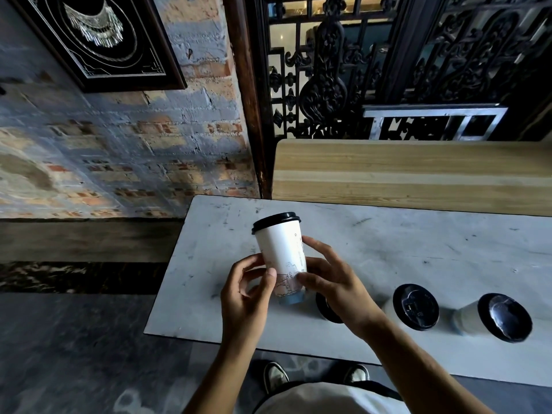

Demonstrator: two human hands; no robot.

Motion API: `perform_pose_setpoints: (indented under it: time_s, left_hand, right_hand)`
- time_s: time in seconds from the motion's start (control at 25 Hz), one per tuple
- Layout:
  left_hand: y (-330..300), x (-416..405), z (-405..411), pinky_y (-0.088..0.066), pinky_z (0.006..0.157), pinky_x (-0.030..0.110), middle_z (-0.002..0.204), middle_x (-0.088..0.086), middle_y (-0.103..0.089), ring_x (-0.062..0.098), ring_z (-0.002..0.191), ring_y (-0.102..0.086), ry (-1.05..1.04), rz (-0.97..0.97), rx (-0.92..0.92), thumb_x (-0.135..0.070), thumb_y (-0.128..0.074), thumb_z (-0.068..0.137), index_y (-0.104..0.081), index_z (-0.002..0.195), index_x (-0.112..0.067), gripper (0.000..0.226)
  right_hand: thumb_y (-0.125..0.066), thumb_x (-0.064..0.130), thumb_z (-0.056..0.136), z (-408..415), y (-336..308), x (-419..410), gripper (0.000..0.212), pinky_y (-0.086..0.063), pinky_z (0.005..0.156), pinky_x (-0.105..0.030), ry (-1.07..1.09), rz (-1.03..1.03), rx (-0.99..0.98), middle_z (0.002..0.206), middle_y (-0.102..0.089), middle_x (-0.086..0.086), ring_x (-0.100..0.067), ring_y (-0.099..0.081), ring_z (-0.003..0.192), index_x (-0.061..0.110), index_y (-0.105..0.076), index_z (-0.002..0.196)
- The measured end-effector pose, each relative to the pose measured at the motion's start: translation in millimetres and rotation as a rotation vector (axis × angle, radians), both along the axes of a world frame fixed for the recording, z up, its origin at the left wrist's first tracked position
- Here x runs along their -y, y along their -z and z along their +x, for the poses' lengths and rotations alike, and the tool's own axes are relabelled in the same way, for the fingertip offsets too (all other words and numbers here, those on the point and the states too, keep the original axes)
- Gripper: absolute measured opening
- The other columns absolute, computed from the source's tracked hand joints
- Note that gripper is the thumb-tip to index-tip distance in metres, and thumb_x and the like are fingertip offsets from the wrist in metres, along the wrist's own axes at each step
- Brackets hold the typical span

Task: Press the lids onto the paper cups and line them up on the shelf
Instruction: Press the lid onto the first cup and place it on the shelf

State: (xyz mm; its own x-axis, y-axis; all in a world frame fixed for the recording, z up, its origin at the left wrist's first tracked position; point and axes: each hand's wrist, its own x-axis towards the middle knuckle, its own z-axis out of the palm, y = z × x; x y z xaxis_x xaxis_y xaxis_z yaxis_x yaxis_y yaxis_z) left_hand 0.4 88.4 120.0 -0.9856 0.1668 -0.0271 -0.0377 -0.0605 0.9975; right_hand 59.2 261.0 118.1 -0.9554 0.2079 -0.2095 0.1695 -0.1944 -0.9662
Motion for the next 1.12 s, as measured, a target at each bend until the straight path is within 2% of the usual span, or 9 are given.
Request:
perform_pose_setpoints:
  time_s: [0.12, 0.24, 0.36, 0.48, 0.6, 0.72, 0.84, 1.0, 1.12]
  left_hand:
    - [-2.4, -1.9, 1.6, -0.057, 0.078, 0.016, 0.11, -0.008, -0.079, 0.007, 0.106, -0.073, 0.019, 0.011, 0.057, -0.021, -0.082, 0.084, -0.068, 0.113, -0.024, 0.032]
    - [-0.4, -0.4, 1.5, -0.057, 0.076, 0.015, 0.107, -0.004, -0.08, 0.008, 0.1, -0.075, 0.033, -0.036, 0.062, -0.038, -0.078, 0.079, -0.071, 0.117, -0.022, 0.042]
    - [-0.2, -0.3, -0.1, -0.056, 0.075, 0.014, 0.105, 0.0, -0.078, 0.007, 0.095, -0.074, 0.007, -0.098, -0.007, -0.023, -0.078, 0.087, -0.07, 0.116, -0.021, 0.031]
    - [-0.5, 0.9, -2.1, -0.057, 0.077, 0.016, 0.107, 0.005, -0.075, 0.007, 0.094, -0.073, -0.006, -0.135, -0.083, -0.005, -0.072, 0.091, -0.071, 0.113, -0.021, 0.027]
    - [0.2, 2.8, -5.8, -0.057, 0.078, 0.018, 0.108, 0.007, -0.074, 0.011, 0.093, -0.072, -0.003, -0.193, -0.151, 0.003, -0.069, 0.091, -0.073, 0.108, -0.027, 0.035]
    - [0.7, 2.3, -7.7, -0.055, 0.077, 0.014, 0.107, -0.001, -0.076, 0.006, 0.093, -0.073, -0.003, -0.236, -0.136, 0.006, -0.066, 0.091, -0.073, 0.107, -0.03, 0.04]
    - [2.0, 1.1, -7.9, -0.055, 0.076, 0.012, 0.11, -0.003, -0.077, 0.0, 0.093, -0.074, 0.001, -0.168, -0.041, -0.001, -0.068, 0.093, -0.073, 0.116, -0.019, 0.029]
    - [1.7, -3.7, -8.2, -0.055, 0.074, 0.011, 0.112, -0.002, -0.076, -0.002, 0.091, -0.074, 0.007, -0.124, 0.005, -0.002, -0.071, 0.091, -0.069, 0.122, -0.01, 0.032]
    - [4.2, -10.1, -7.9, -0.054, 0.075, 0.01, 0.11, -0.007, -0.077, -0.002, 0.093, -0.074, 0.003, -0.105, 0.023, -0.003, -0.072, 0.091, -0.07, 0.118, -0.017, 0.03]
  right_hand:
    - [-0.06, 0.002, 0.097, 0.7, -2.7, 0.9, 0.056, -0.055, 0.088, -0.028, 0.0, -0.019, -0.002, 0.121, -0.077, -0.013, -0.02, -0.07, 0.103, 0.031, -0.054, 0.145]
    - [-0.057, -0.003, 0.1, 1.2, -0.3, 0.6, 0.057, -0.055, 0.097, -0.04, 0.03, -0.026, -0.013, 0.125, -0.072, -0.015, -0.029, -0.07, 0.109, 0.033, -0.056, 0.143]
    - [-0.068, 0.002, 0.093, 1.6, 1.3, -0.6, 0.06, -0.057, 0.088, -0.032, 0.06, -0.039, 0.002, 0.125, -0.068, -0.012, -0.017, -0.073, 0.101, 0.028, -0.052, 0.144]
    - [-0.077, 0.004, 0.087, 0.5, 4.3, -2.3, 0.069, -0.059, 0.084, -0.028, 0.07, -0.019, 0.039, 0.124, -0.063, -0.012, -0.016, -0.074, 0.104, 0.021, -0.05, 0.147]
    - [-0.083, 0.022, 0.08, -1.7, 4.7, -2.3, 0.07, -0.062, 0.092, -0.039, 0.042, 0.08, 0.039, 0.125, -0.067, -0.016, -0.027, -0.071, 0.114, 0.023, -0.057, 0.145]
    - [-0.083, 0.031, 0.084, -3.4, 6.1, 0.7, 0.054, -0.061, 0.095, -0.049, -0.007, 0.203, 0.001, 0.123, -0.071, -0.012, -0.031, -0.069, 0.114, 0.027, -0.066, 0.135]
    - [-0.073, 0.018, 0.091, -5.5, 3.2, -0.9, 0.049, -0.058, 0.101, -0.047, -0.027, 0.103, -0.028, 0.121, -0.076, -0.012, -0.036, -0.069, 0.116, 0.023, -0.063, 0.139]
    - [-0.062, -0.002, 0.096, -5.7, 1.6, -8.2, 0.055, -0.055, 0.103, -0.042, -0.059, 0.0, -0.03, 0.124, -0.076, -0.018, -0.036, -0.069, 0.121, 0.014, -0.053, 0.147]
    - [-0.067, 0.003, 0.091, -7.0, 5.9, -15.7, 0.062, -0.054, 0.105, -0.048, -0.054, -0.006, -0.007, 0.124, -0.076, -0.018, -0.038, -0.069, 0.121, 0.014, -0.05, 0.15]
